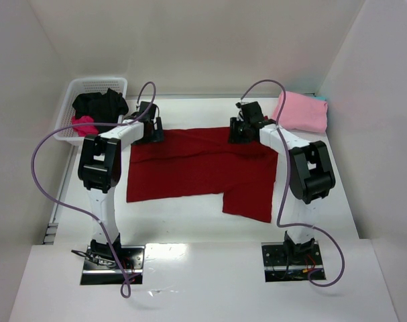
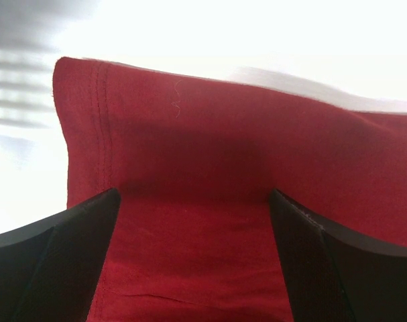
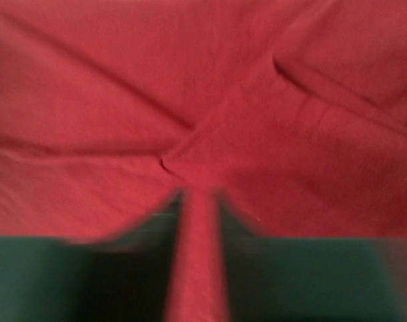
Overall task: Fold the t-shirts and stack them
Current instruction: Fold the flattened tshirt in 1/3 of the way
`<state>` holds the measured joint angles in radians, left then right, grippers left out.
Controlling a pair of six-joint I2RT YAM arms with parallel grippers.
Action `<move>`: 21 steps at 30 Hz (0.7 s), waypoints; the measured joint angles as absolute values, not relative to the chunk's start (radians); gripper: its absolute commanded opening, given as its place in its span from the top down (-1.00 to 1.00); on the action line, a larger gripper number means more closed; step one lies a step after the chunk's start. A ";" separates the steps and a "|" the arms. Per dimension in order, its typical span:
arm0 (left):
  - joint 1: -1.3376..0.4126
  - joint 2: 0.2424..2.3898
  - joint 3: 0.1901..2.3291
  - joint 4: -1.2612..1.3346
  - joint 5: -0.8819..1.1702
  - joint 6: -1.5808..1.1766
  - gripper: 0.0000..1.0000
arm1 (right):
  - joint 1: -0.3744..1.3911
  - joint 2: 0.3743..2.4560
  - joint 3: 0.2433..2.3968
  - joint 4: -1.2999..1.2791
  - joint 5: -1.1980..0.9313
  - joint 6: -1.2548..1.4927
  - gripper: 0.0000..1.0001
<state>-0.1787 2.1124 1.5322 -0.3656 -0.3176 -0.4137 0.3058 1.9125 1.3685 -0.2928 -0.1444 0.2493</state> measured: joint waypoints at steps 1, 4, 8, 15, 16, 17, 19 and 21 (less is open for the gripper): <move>-0.179 2.112 1.532 -0.365 -0.317 -0.412 -0.98 | 0.311 1.905 1.354 -0.297 -0.134 0.247 -0.39; -0.179 2.112 1.532 -0.364 -0.317 -0.401 -0.98 | 0.316 1.901 1.358 -0.313 -0.099 0.231 -0.41; -0.179 2.112 1.533 -0.363 -0.317 -0.395 -0.98 | 0.316 1.924 1.425 -0.333 -0.061 0.226 -0.47; -0.179 2.117 1.539 -0.366 -0.311 -0.393 -0.98 | 0.316 2.037 1.593 -0.342 0.002 0.226 -0.47; -0.179 2.117 1.539 -0.366 -0.310 -0.393 -0.98 | 0.316 2.064 1.618 -0.358 0.012 0.226 -0.47; -0.179 2.117 1.539 -0.366 -0.310 -0.393 -0.98 | 0.316 2.077 1.629 -0.363 0.017 0.226 -0.47; -0.179 2.117 1.539 -0.366 -0.309 -0.392 -0.98 | 0.316 2.109 1.649 -0.377 0.034 0.227 -0.47; -0.178 2.117 1.539 -0.366 -0.308 -0.392 -0.98 | 0.316 2.134 1.653 -0.396 0.056 0.231 -0.45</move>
